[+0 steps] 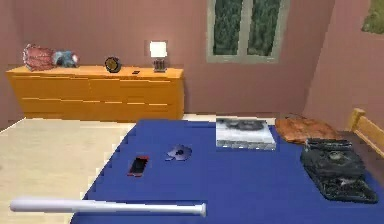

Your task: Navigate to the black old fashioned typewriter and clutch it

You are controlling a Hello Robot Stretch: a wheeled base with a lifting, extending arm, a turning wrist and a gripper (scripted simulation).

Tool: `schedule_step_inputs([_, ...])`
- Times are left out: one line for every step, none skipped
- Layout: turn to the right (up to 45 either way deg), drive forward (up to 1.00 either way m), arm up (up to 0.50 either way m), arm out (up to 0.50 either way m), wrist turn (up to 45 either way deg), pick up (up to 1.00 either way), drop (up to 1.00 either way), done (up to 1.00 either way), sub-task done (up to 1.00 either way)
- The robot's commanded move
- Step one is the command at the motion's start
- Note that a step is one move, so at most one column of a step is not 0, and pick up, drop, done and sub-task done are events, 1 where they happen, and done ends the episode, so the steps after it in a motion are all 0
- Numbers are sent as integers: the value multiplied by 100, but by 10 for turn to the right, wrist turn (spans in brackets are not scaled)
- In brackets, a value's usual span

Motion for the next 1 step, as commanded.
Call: schedule_step_inputs([450, 0, 0, 0, 0, 0, 0, 0, 0])
